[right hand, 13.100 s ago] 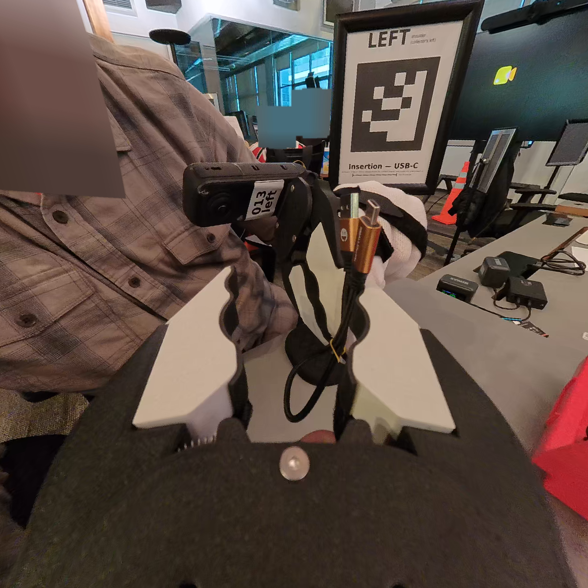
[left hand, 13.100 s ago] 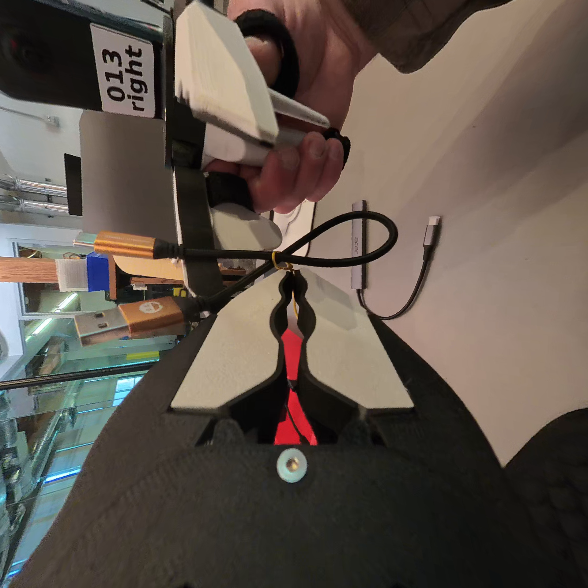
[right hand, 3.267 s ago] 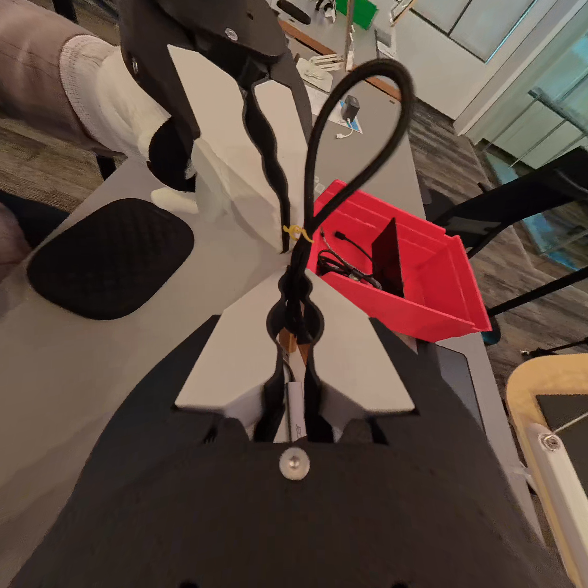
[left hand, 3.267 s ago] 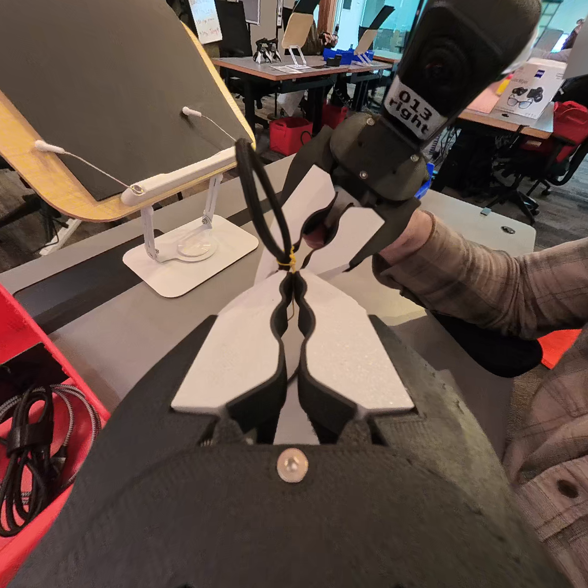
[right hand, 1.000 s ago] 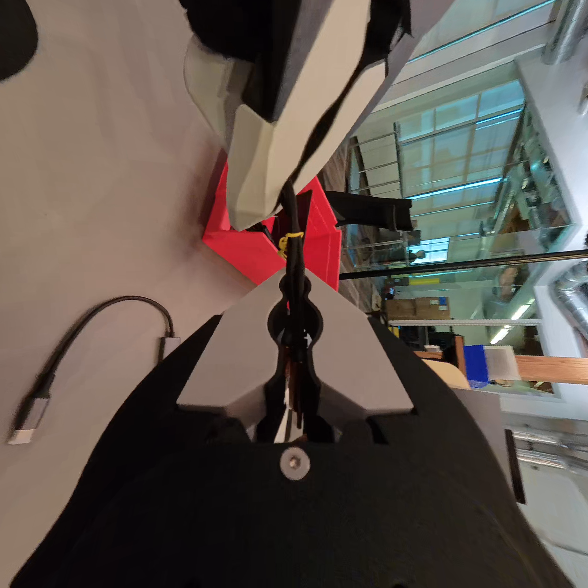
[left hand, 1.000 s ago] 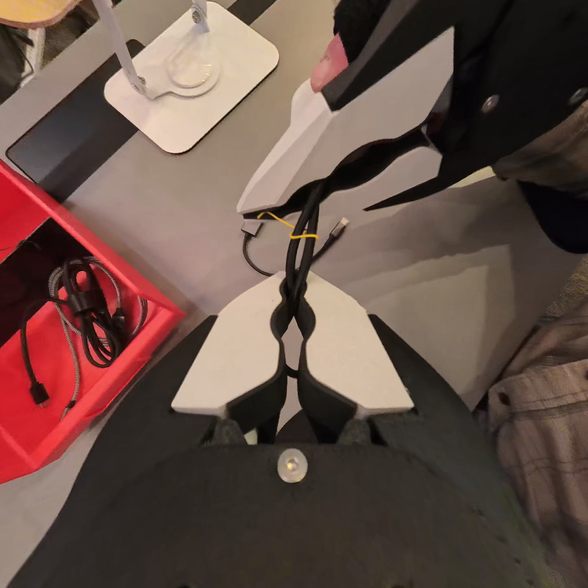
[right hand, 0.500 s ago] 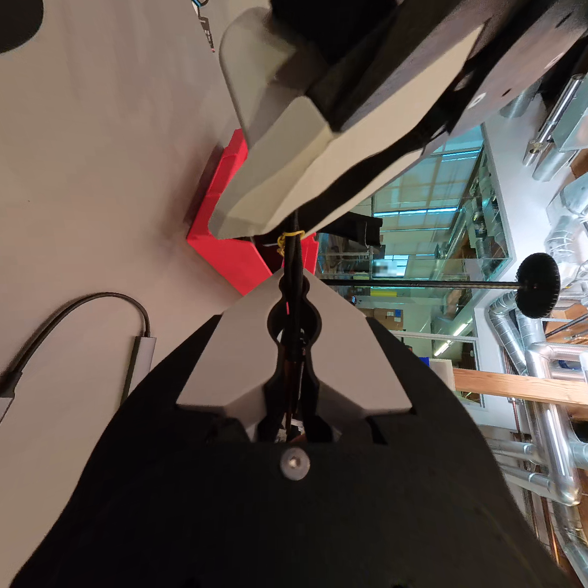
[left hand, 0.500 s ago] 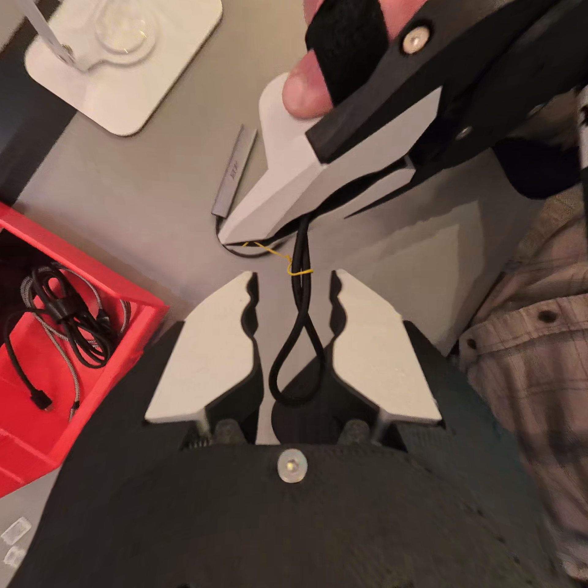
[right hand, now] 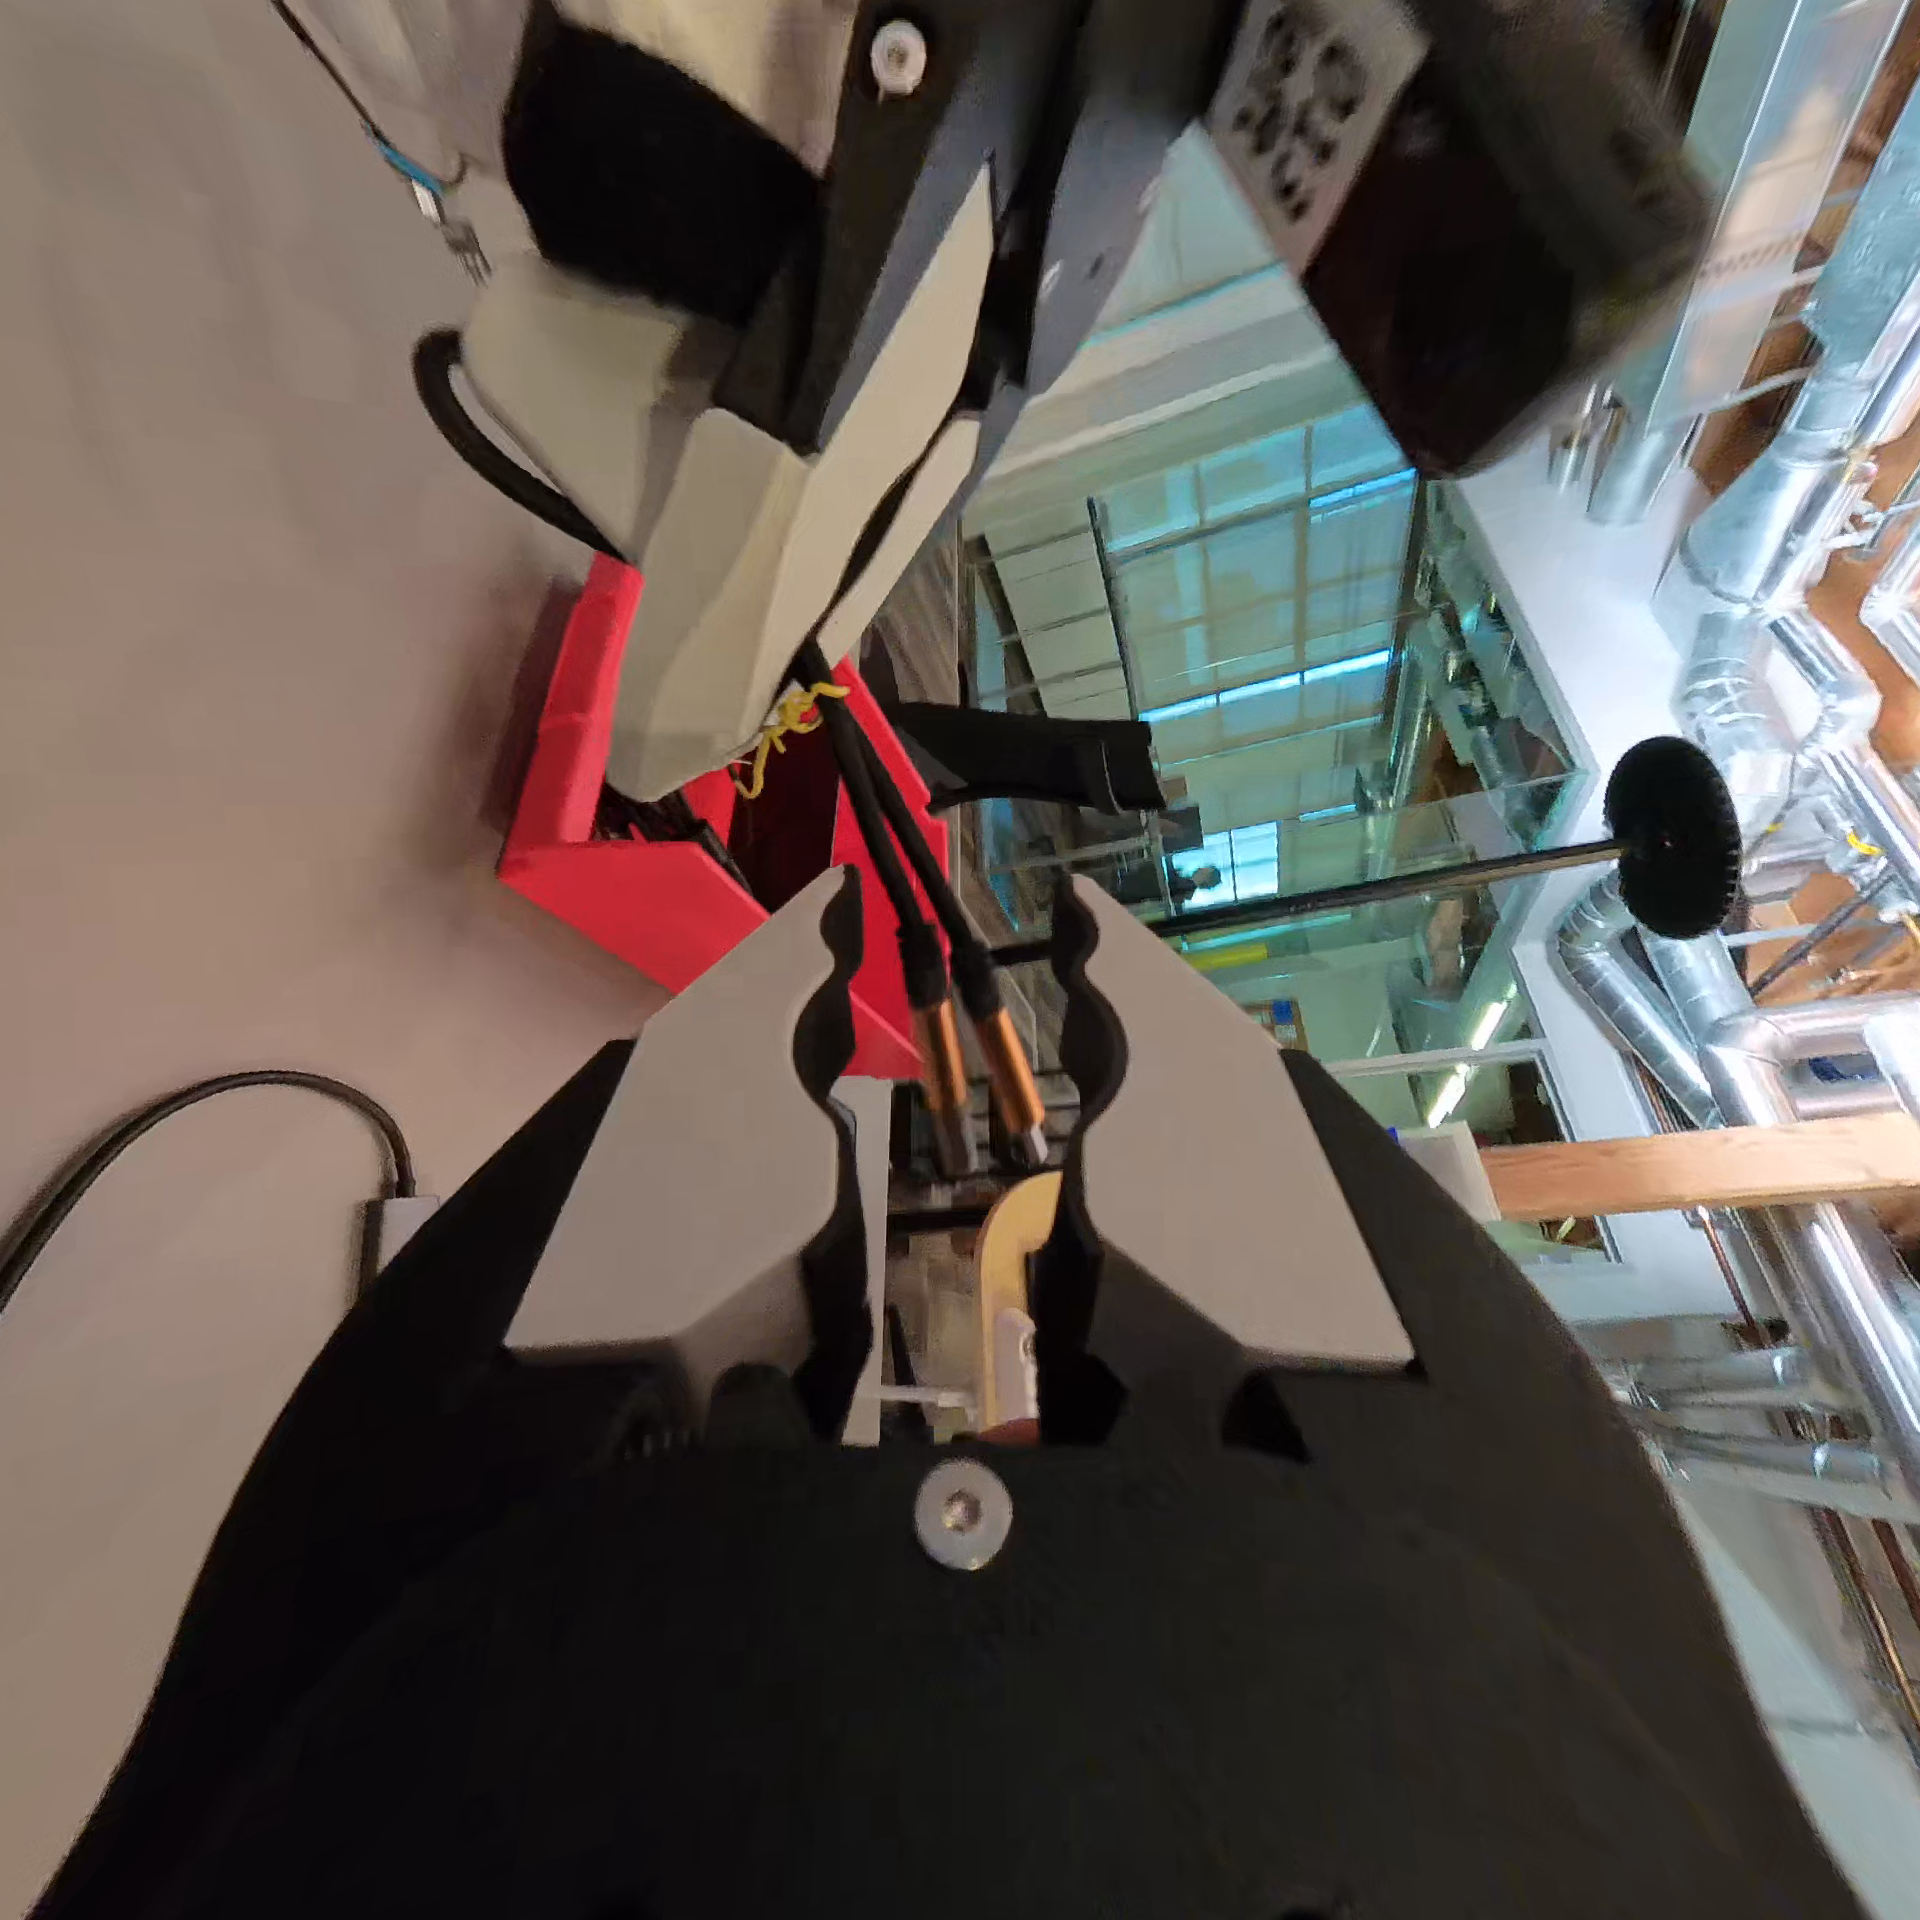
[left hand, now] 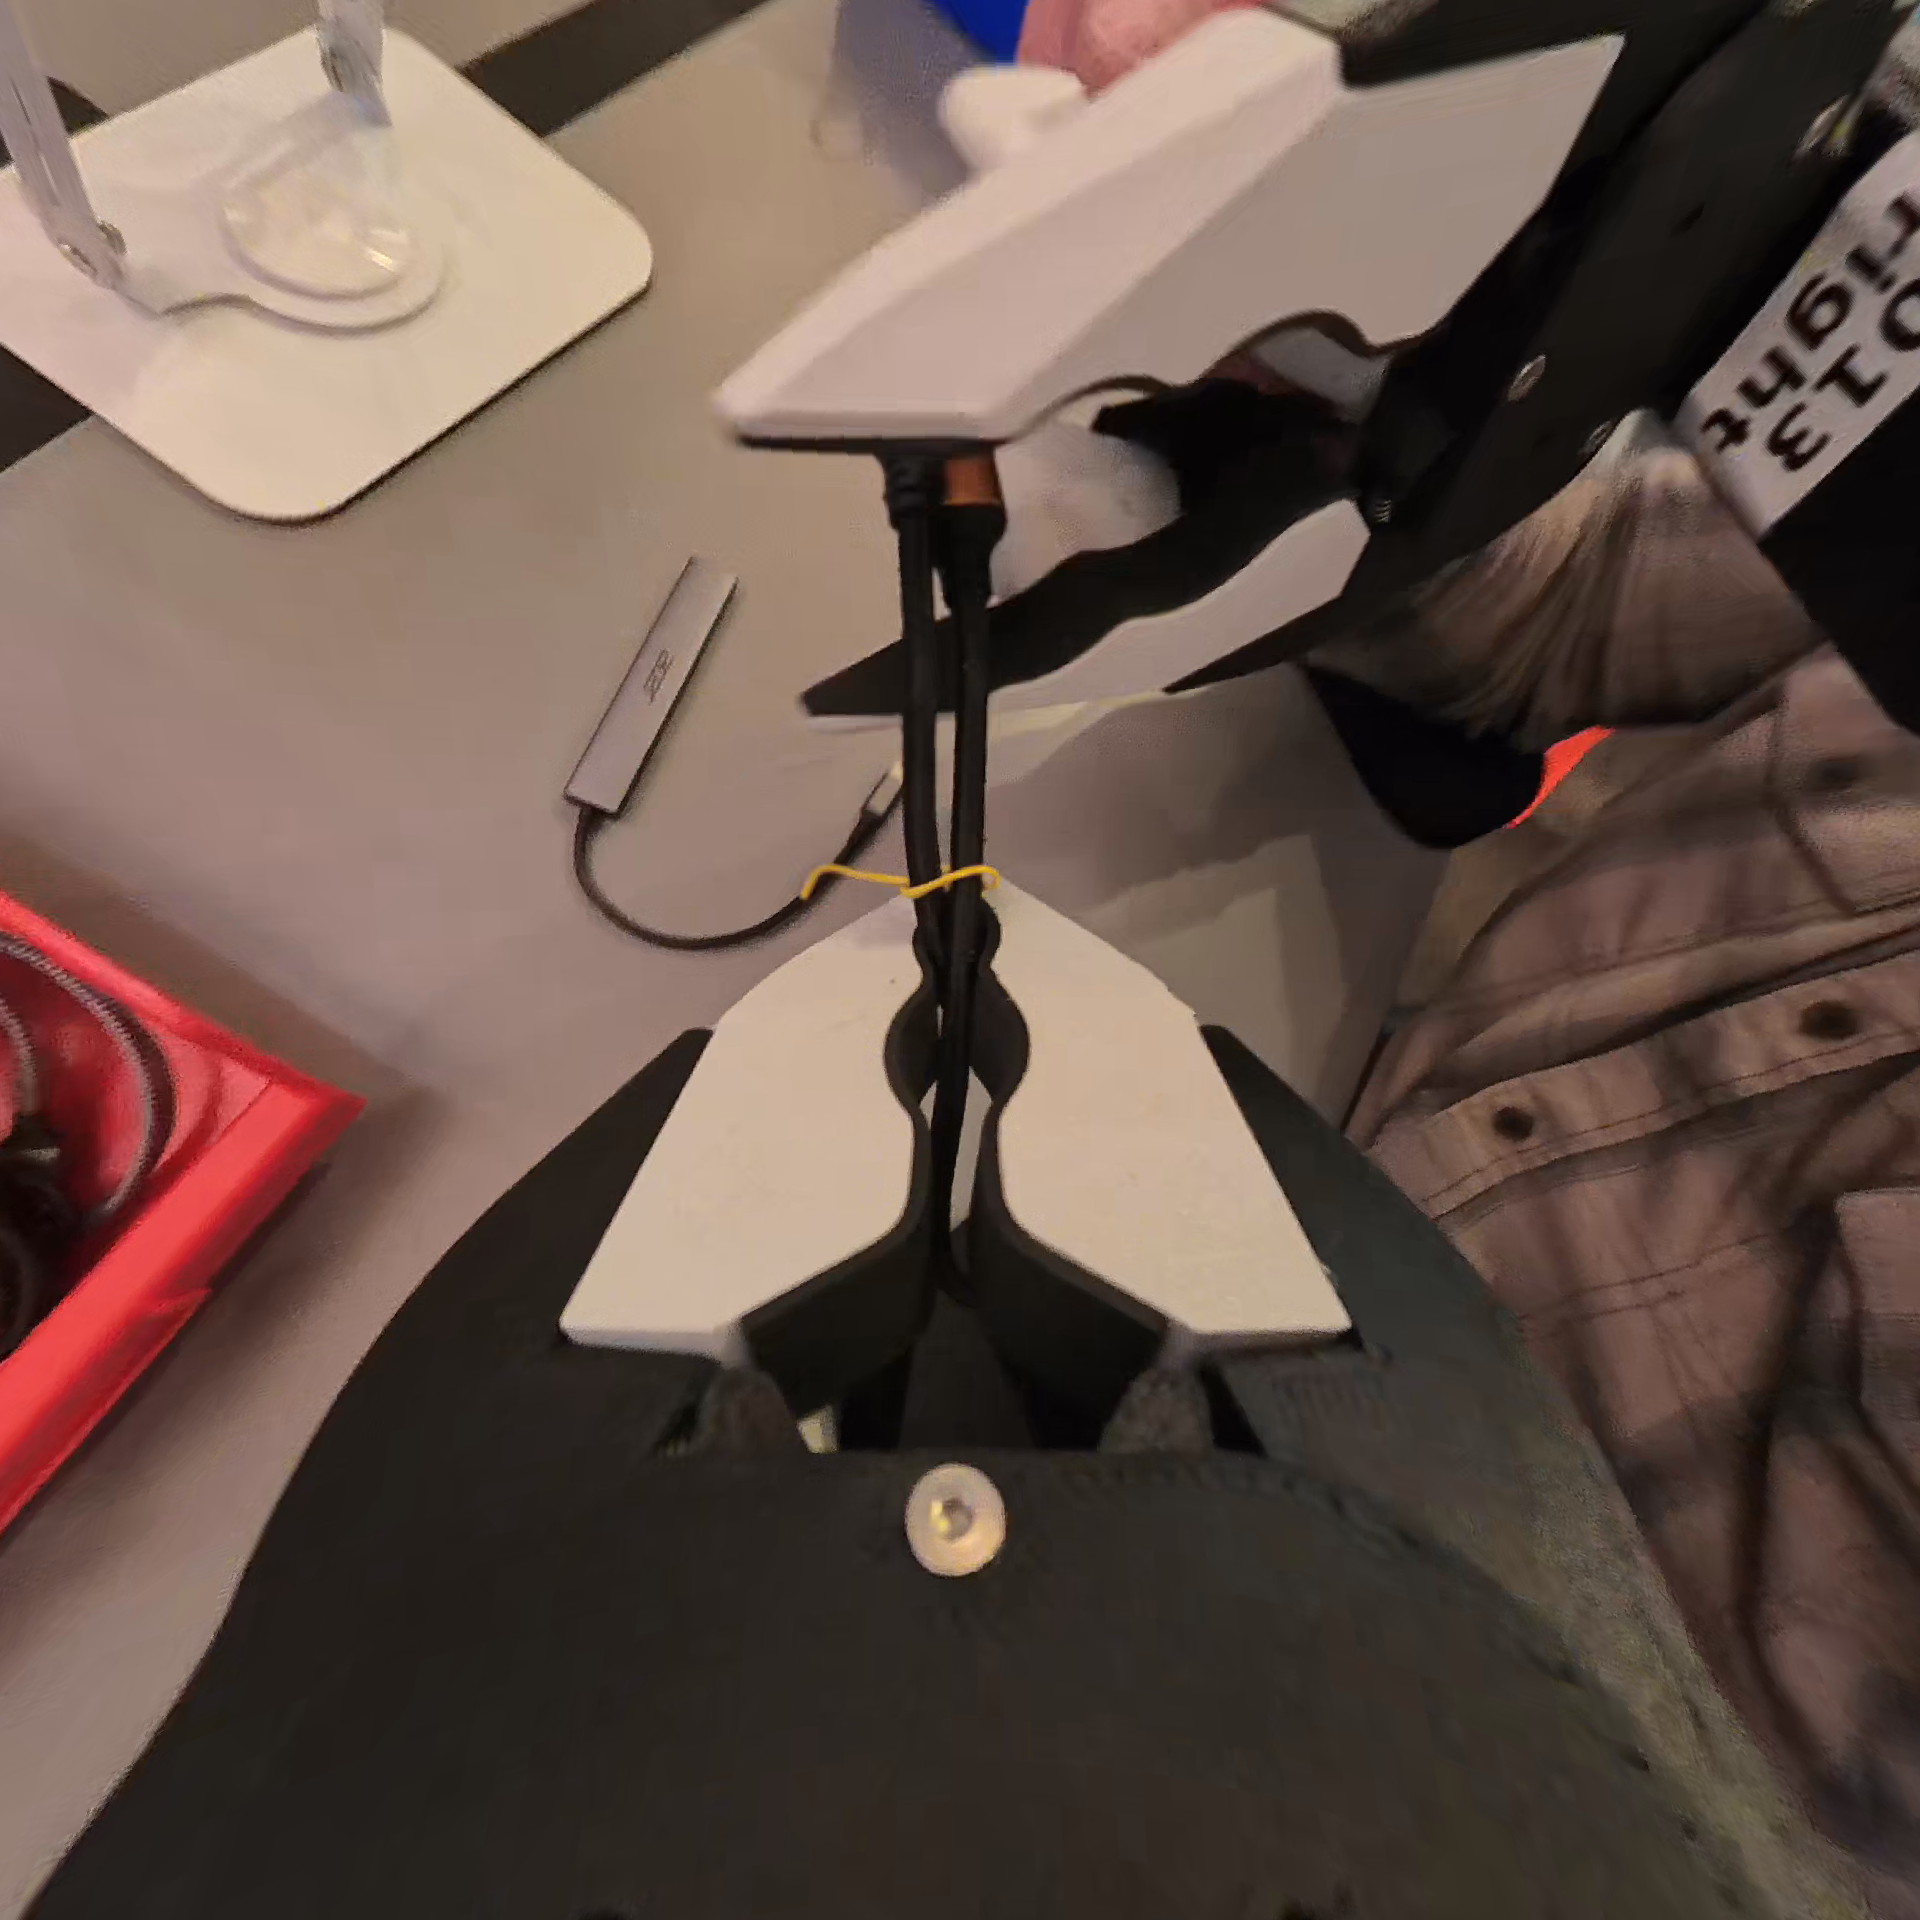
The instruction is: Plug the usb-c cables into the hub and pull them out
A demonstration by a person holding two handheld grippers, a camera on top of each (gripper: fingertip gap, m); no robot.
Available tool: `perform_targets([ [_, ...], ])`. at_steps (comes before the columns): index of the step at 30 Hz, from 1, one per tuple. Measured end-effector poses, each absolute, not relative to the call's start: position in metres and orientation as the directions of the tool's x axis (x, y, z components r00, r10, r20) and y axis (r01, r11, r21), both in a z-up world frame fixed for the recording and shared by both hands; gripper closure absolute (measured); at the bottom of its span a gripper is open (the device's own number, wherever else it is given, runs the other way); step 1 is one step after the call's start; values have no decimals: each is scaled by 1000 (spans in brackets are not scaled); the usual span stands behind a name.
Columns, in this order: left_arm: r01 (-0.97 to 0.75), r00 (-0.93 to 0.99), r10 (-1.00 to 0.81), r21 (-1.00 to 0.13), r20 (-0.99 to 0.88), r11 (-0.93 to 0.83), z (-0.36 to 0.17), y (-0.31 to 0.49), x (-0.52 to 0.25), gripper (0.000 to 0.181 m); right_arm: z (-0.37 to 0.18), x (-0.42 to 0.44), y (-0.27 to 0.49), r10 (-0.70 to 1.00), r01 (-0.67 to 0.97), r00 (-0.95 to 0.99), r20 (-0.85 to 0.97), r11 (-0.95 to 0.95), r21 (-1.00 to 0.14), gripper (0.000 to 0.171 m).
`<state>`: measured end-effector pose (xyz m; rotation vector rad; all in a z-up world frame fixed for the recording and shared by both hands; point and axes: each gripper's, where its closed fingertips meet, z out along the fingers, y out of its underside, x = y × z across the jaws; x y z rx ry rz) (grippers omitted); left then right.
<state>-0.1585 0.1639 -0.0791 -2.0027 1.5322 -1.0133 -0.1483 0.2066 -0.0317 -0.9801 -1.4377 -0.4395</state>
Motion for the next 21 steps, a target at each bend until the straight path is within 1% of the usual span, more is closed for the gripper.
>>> perform_targets([
  [4, -448, 61, -906, -800, 419, -400, -57, 165, -159, 181, -17, -150, 174, 330, 659, 116, 937, 680, -321, 160],
  [7, -339, -1, -890, -837, 456, -429, -46, 161, -159, 181, -22, -152, 171, 364, 648, 89, 927, 686, -331, 164],
  [8, -316, -25, -888, -846, 460, -430, -43, 158, -159, 181, -26, -154, 172, 404, 640, 94, 910, 676, -366, 163],
  [9, -305, -32, -892, -854, 451, -421, -43, 156, -158, 181, -31, -158, 173, 480, 612, 110, 870, 657, -440, 163],
  [10, -314, -28, -899, -857, 438, -408, -45, 154, -156, 181, -33, -164, 172, 569, 550, 143, 810, 635, -542, 160],
  [11, -319, -28, -909, -865, 417, -387, -46, 153, -155, 181, -33, -169, 171, 659, 471, 180, 731, 594, -652, 168],
  [12, -318, -21, -918, -873, 396, -370, -46, 152, -154, 181, -31, -172, 171, 741, 387, 209, 638, 537, -750, 171],
  [13, -323, -15, -924, -876, 382, -357, -47, 151, -154, 181, -27, -173, 170, 801, 298, 224, 555, 486, -822, 167],
  [14, -321, -10, -931, -883, 364, -342, -45, 151, -154, 181, -22, -172, 170, 855, 213, 227, 466, 423, -881, 156],
  [15, -318, -10, -938, -890, 347, -326, -44, 150, -154, 181, -19, -170, 169, 908, 140, 200, 369, 346, -928, 153],
  [17, -331, 23, -955, -899, 295, -286, -44, 153, -154, 181, -13, -169, 163, 965, 26, 126, 228, 227, -974, 148],
  [19, -335, 29, -970, -912, 242, -238, -42, 153, -152, 181, -17, -173, 162, 987, 11, 84, 135, 135, -991, 146],
  [21, -361, 60, -981, -912, 185, -194, -45, 157, -151, 181, -17, -179, 156, 998, -27, 32, 60, 60, -998, 153],
])
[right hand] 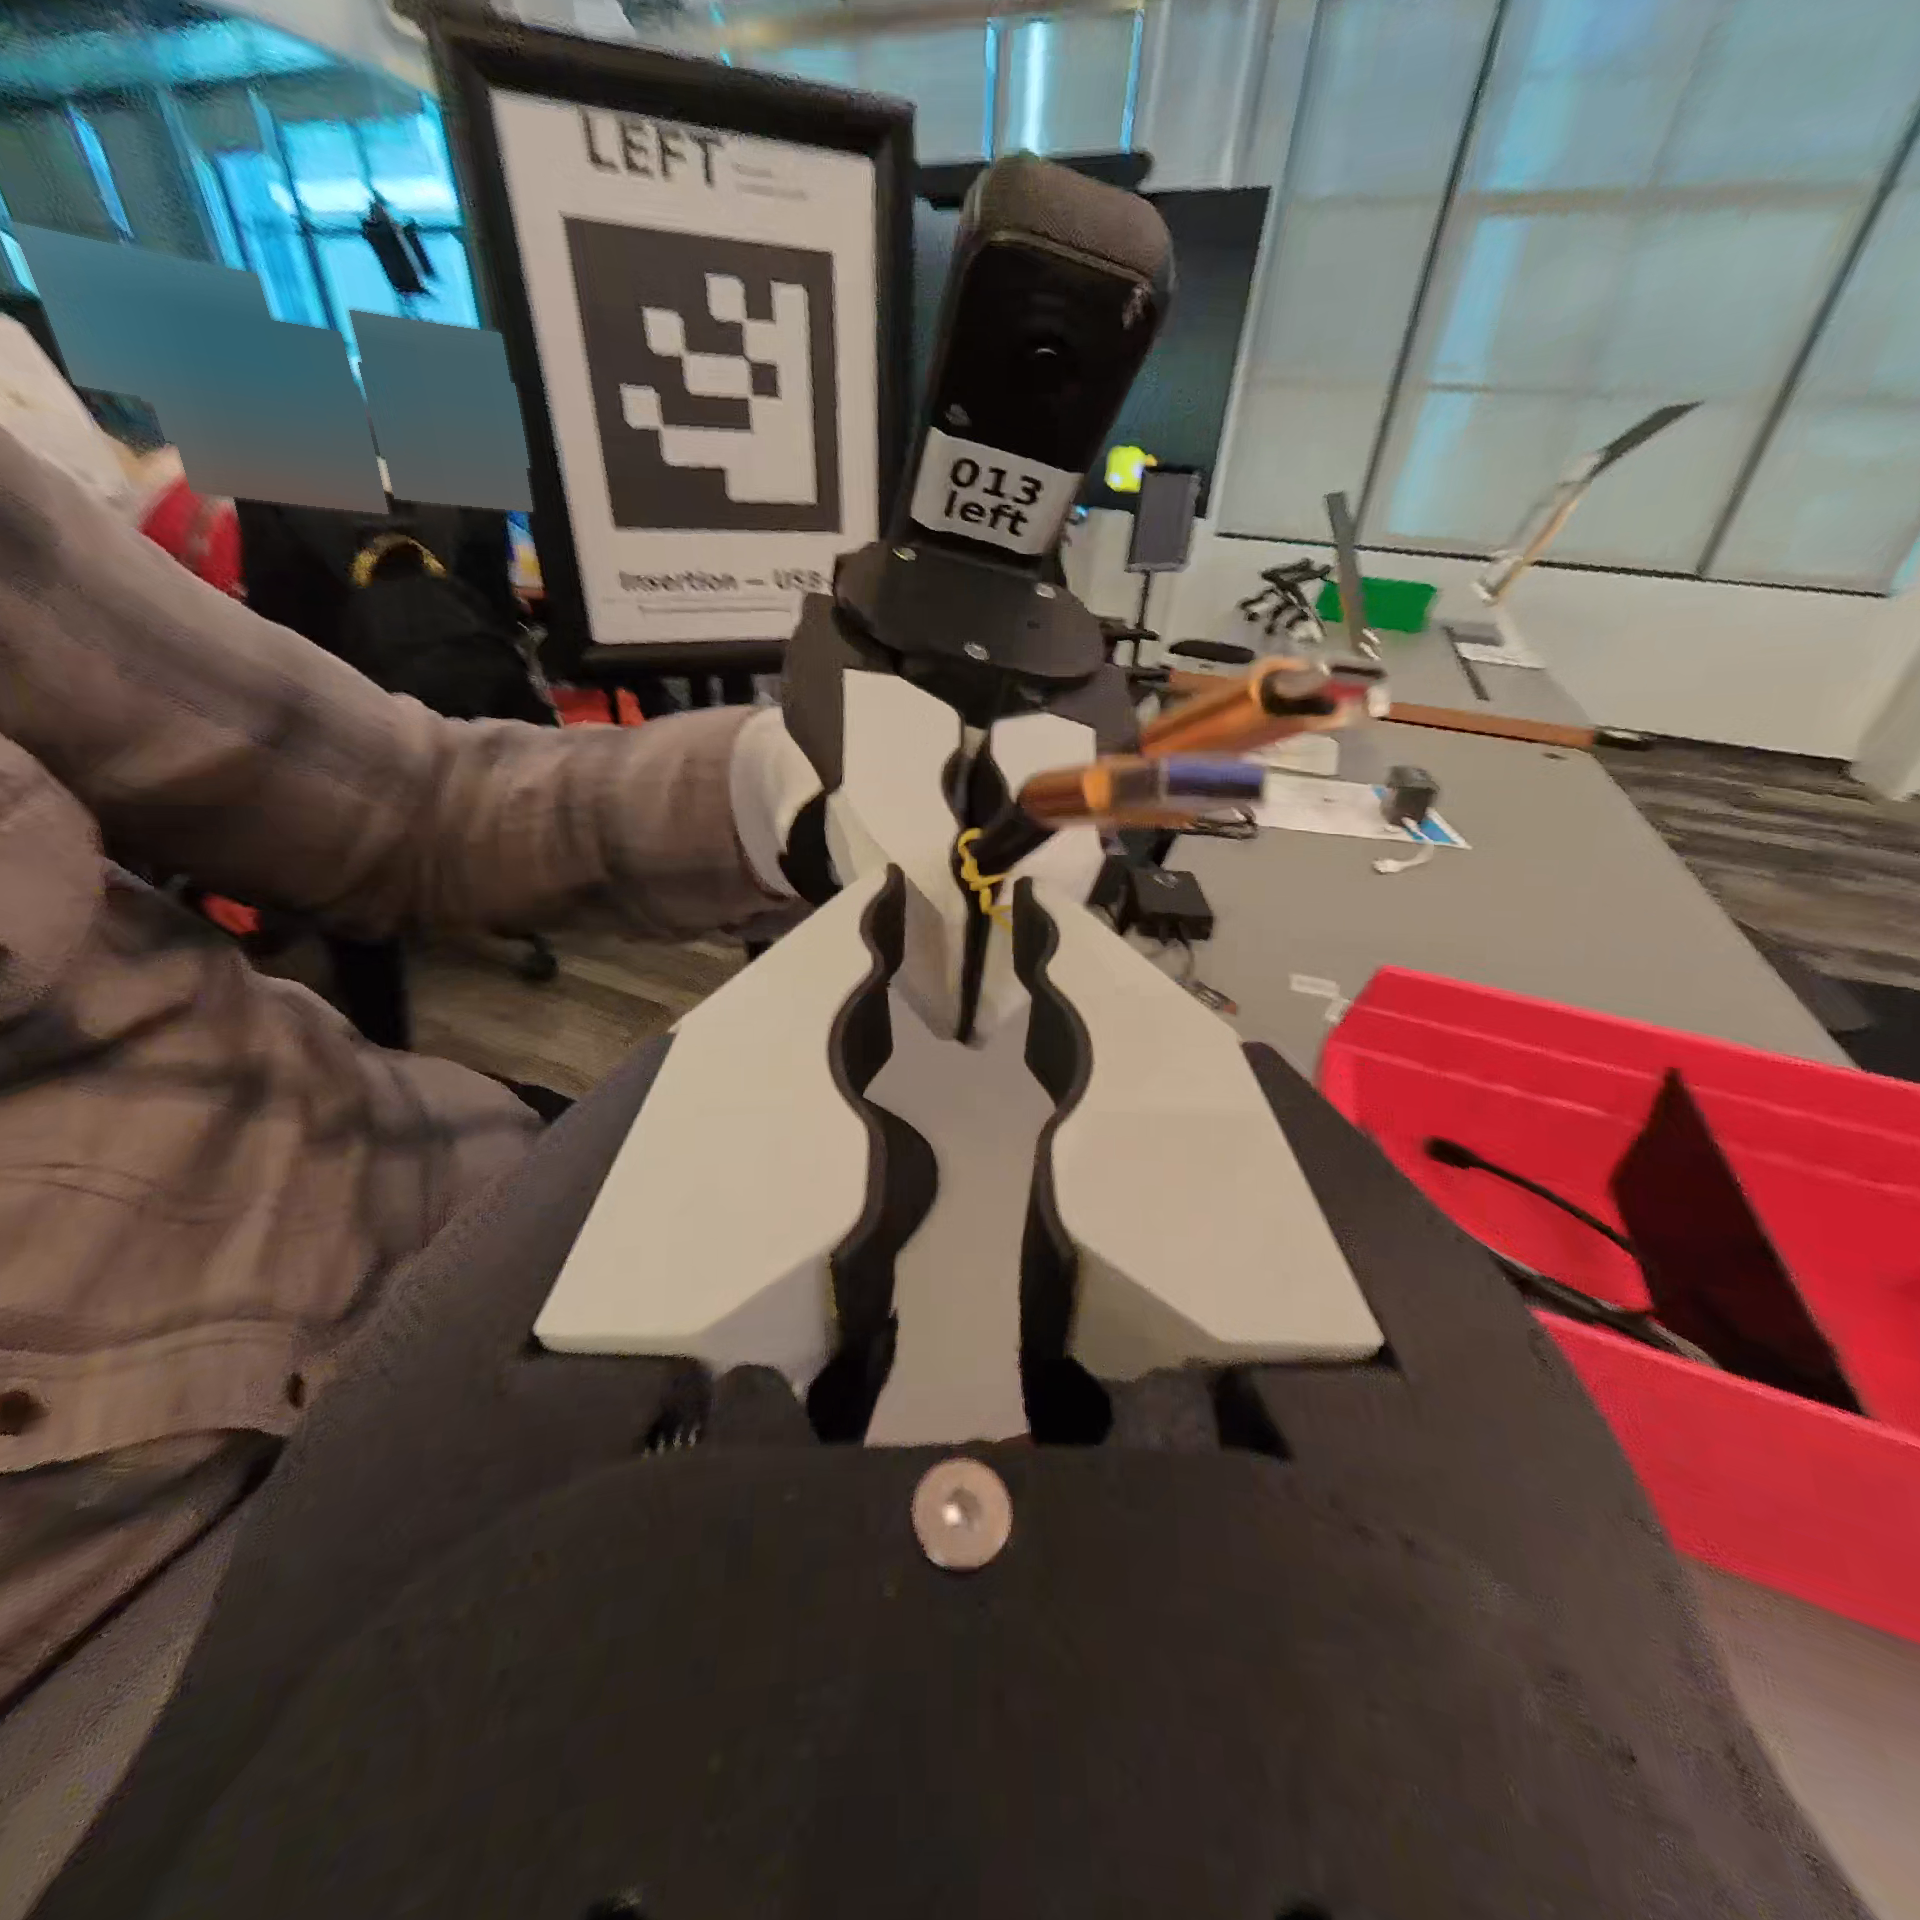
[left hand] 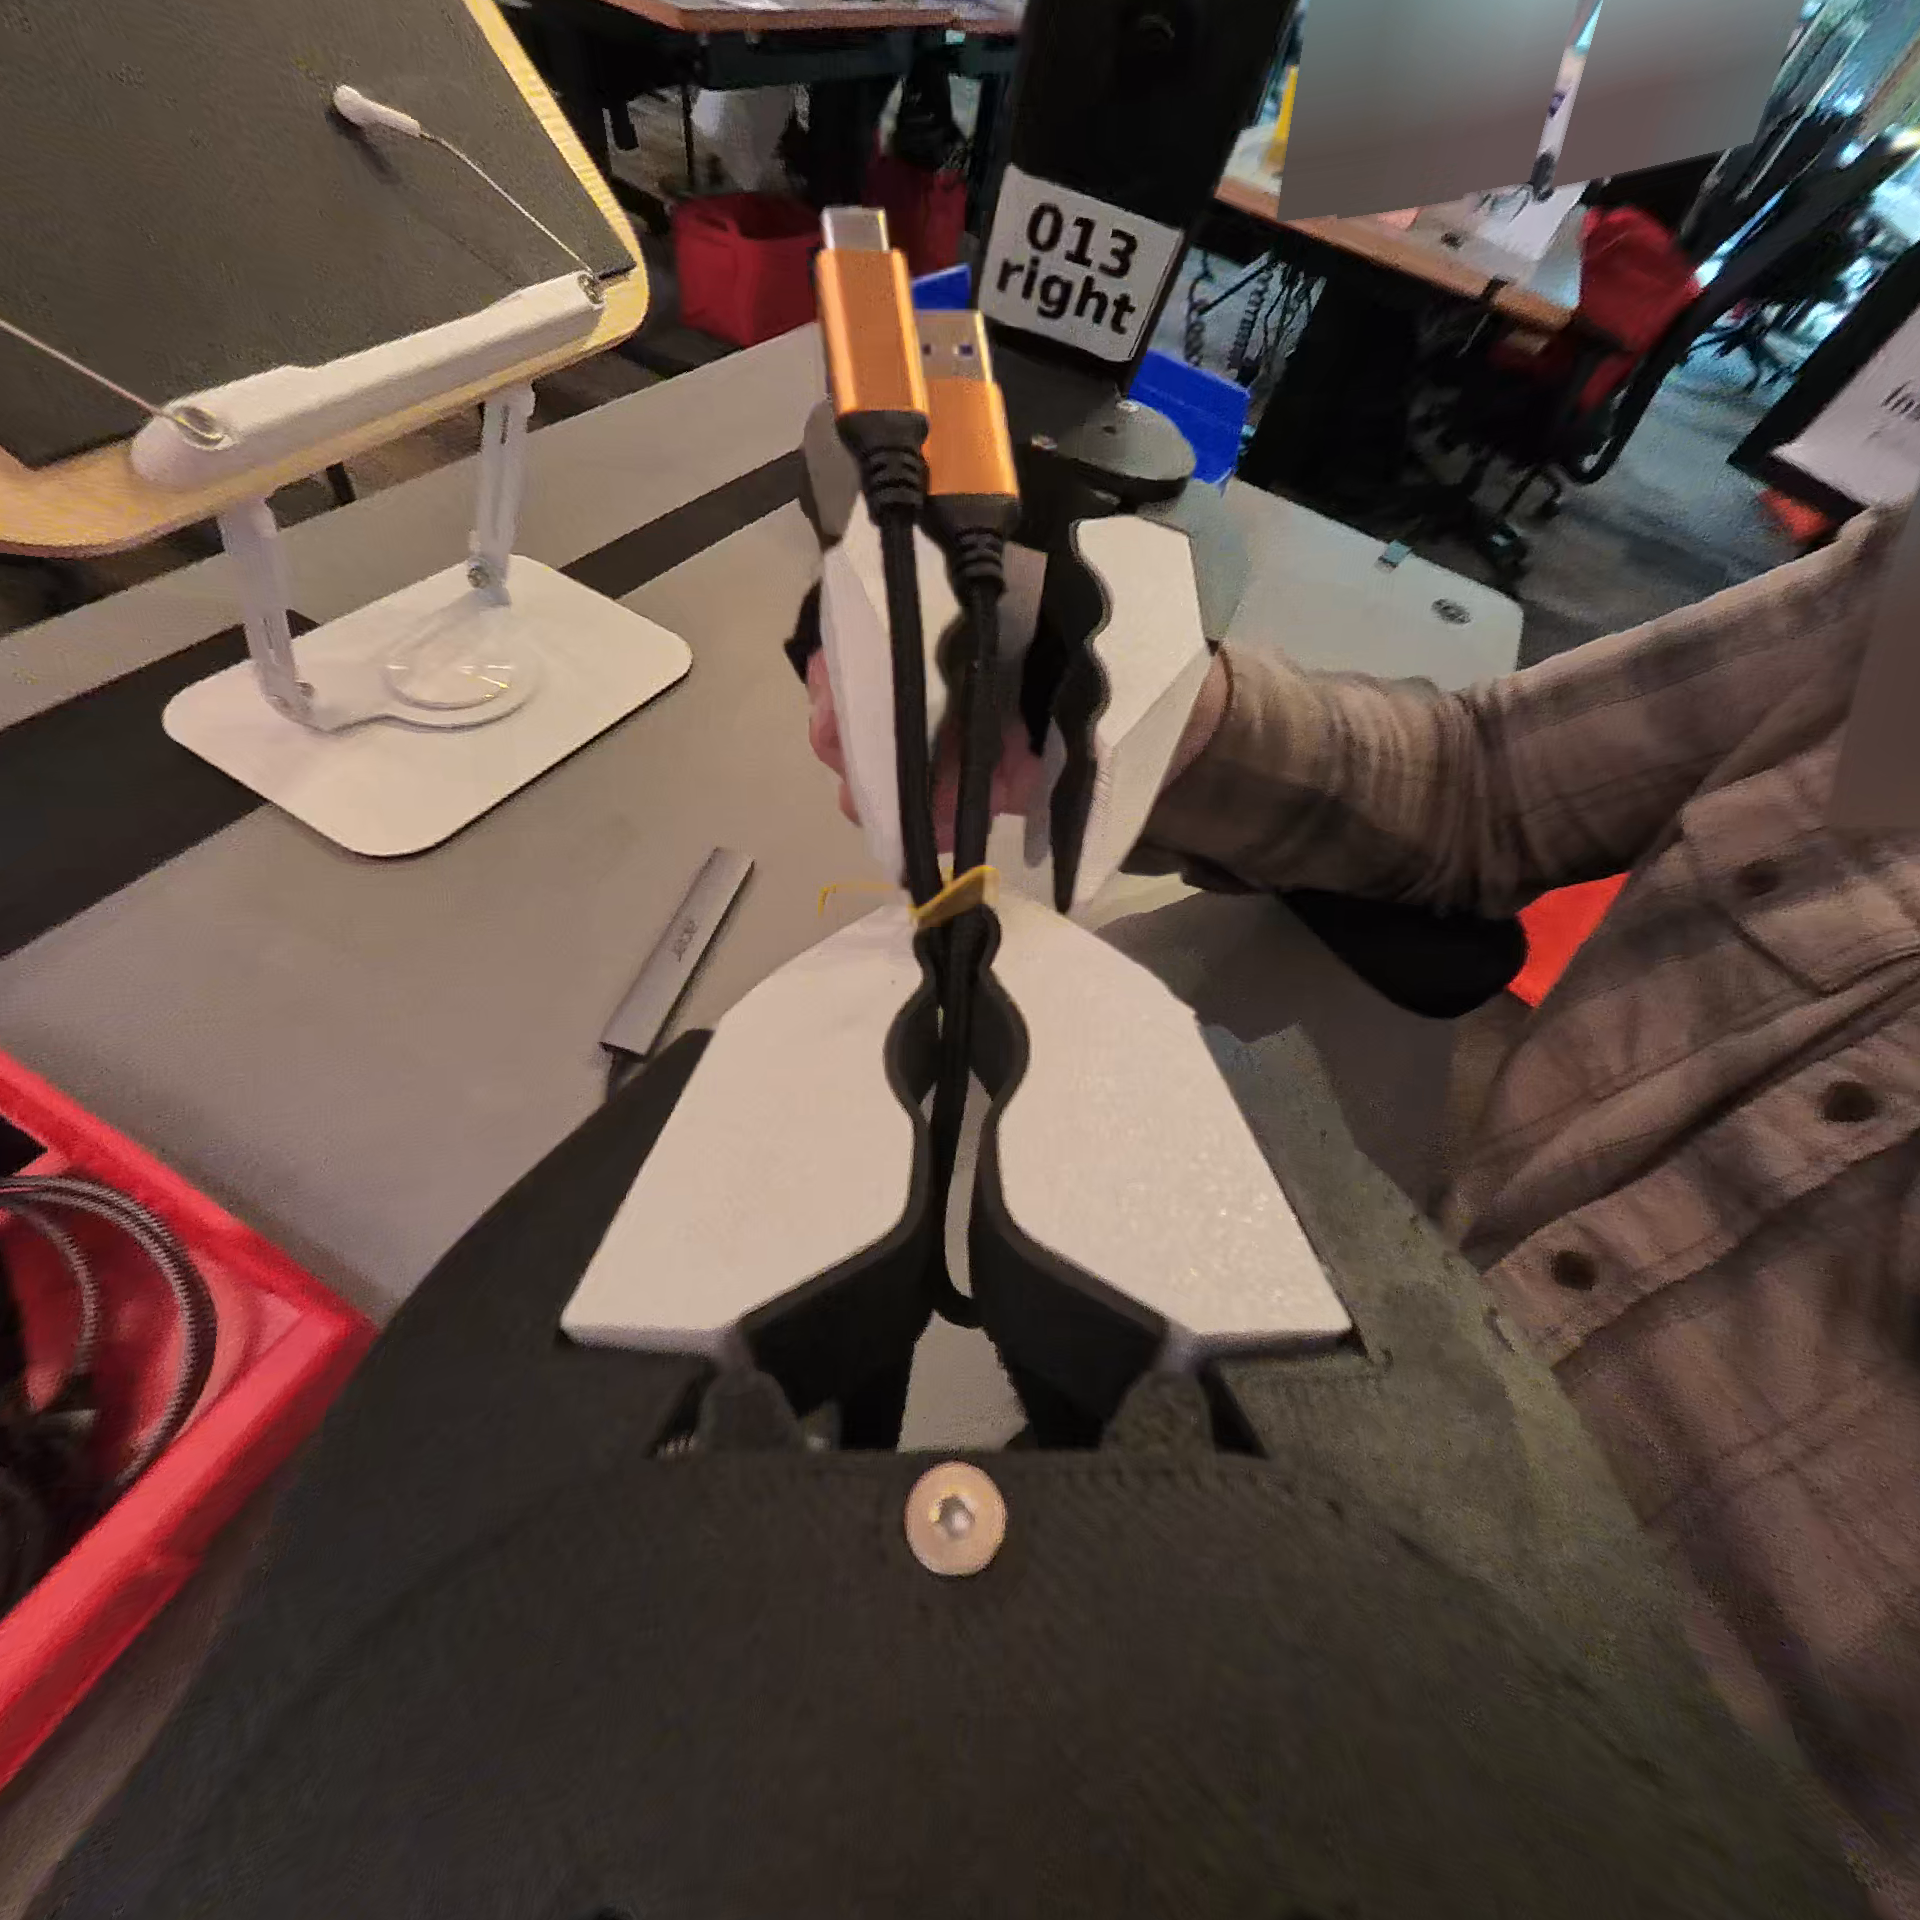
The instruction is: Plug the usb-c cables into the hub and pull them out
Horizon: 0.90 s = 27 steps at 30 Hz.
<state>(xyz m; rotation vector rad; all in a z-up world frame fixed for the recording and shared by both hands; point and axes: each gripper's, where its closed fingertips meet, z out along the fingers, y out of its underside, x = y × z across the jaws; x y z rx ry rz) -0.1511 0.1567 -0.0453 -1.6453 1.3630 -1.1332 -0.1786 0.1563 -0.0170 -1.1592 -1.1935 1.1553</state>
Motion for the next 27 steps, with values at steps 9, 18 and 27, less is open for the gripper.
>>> perform_targets([
  [9, -407, 87, -994, -908, 66, -96, -48, 157, -149, 181, -15, -177, 158, 1000, -95, 4, -15, -15, -995, 166],
  [18, -464, 91, -995, -883, 29, -68, -55, 158, -145, 181, -22, -174, 158, 990, -4, 54, 131, 131, -991, 168],
  [27, -495, 143, -988, -869, -62, -17, -55, 165, -146, 181, -22, -171, 161, 993, -15, 68, 92, 93, -996, 171],
])
